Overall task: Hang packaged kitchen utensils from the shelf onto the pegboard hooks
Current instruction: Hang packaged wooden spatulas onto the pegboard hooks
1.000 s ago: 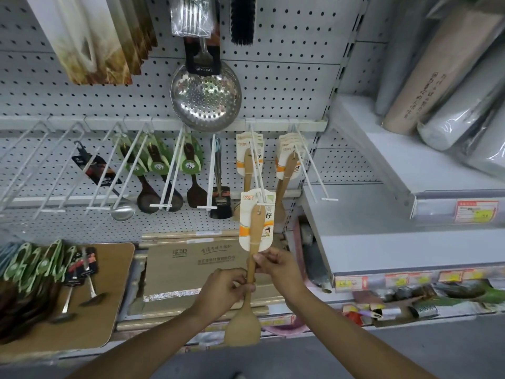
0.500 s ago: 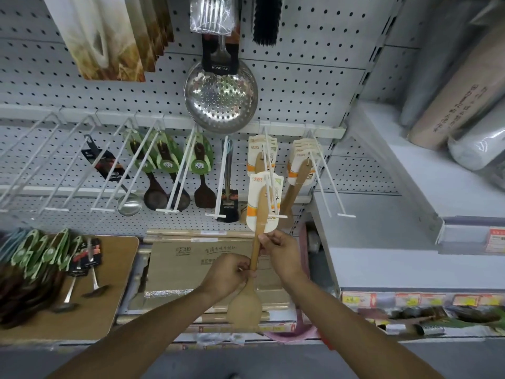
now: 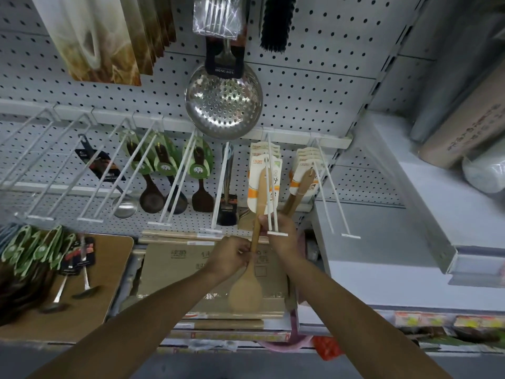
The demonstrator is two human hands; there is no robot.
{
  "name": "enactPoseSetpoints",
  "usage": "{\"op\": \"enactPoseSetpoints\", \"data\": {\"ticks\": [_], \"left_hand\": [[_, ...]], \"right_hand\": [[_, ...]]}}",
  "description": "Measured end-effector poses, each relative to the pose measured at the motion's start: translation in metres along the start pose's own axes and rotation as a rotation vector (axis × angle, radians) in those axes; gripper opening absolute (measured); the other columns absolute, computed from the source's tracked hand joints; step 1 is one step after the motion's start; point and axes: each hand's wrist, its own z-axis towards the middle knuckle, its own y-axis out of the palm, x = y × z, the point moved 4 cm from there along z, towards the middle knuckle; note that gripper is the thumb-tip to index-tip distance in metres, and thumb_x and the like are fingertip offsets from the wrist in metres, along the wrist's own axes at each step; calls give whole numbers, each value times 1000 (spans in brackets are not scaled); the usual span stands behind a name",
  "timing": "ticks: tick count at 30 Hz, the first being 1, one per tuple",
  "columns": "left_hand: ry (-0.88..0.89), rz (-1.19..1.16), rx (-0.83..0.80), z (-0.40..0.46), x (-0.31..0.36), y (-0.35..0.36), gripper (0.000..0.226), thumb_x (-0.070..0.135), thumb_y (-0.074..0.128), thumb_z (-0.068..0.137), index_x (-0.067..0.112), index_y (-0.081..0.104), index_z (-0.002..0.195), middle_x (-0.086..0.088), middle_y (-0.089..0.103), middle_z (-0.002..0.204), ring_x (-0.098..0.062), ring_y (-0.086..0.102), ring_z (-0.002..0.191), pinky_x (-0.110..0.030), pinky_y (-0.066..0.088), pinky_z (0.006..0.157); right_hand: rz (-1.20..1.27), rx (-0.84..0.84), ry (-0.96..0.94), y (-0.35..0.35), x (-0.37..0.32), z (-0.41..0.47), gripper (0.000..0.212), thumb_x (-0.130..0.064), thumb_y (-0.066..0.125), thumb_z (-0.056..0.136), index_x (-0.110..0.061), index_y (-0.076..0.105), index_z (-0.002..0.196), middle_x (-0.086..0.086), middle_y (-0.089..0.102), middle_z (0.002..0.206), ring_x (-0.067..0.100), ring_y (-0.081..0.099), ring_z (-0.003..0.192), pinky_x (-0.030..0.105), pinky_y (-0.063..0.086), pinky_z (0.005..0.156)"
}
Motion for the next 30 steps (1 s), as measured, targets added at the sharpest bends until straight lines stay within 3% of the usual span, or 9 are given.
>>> {"op": "enactPoseSetpoints", "data": {"ticks": [3,7,10,12,15,17,20,26,30], "left_hand": [[7,2,-4,5,3,-3,20,21,80,81,30,72,64,4,71,63,-12,67,57,-40,58,66],[-18,-3,-1,7,-1,-7,19,24,78,84,32,73,67,5,74,67,-19,71,63,-43,60,70],[-23,44,23,6,-5,-11,4,27,75,87,31,75,86,9,75,80,-13,72,71,-41,59,75],[-23,139,66,1,-3,-17,21,30,75,87,32,72,108,14,74,93,-5,69,81,-32,57,84],[-13,245,111,-12,0,-35,42,39,72,89,28,63,129,14,72,112,-1,67,84,-22,51,83],[14,278,126,-24,-3,-51,42,43,70,90,29,62,129,13,71,117,-2,69,89,-24,53,84],[41,317,213,-48,-11,-82,38,49,66,90,31,65,124,11,71,117,-4,67,102,-26,54,88],[175,528,289,-110,-18,-147,45,50,58,96,35,55,138,13,59,138,-9,56,125,-28,47,103],[219,634,337,-162,-29,-192,56,62,41,91,37,53,140,11,58,140,-11,54,129,-31,49,104]], "right_hand": [[-142,39,-39,2,-3,2,20,1,68,79,-11,65,63,15,63,70,28,60,71,40,51,73],[-245,99,-72,1,-5,9,30,11,60,82,-6,61,58,15,59,63,26,60,60,35,54,64],[-228,-2,17,1,4,10,21,7,57,88,-8,69,79,13,69,79,22,68,72,32,59,71],[-223,-10,18,2,0,0,18,5,58,88,-7,69,95,6,72,90,16,69,81,29,59,78],[-338,55,-115,2,-15,-24,25,6,50,94,-8,63,79,-9,67,62,3,63,60,17,52,58],[-387,50,-159,3,-7,-34,24,-1,58,93,-20,64,80,-12,66,68,6,64,69,24,55,68],[-488,-127,-153,17,5,-47,17,-10,63,90,-19,67,104,-5,68,100,10,64,94,40,54,93],[-796,-421,-503,78,-22,-86,38,-20,63,93,-21,59,130,-3,61,131,12,55,121,31,44,106],[-934,-542,-718,127,-34,-110,43,-22,61,94,-22,53,136,0,56,136,17,47,129,30,38,107]]}}
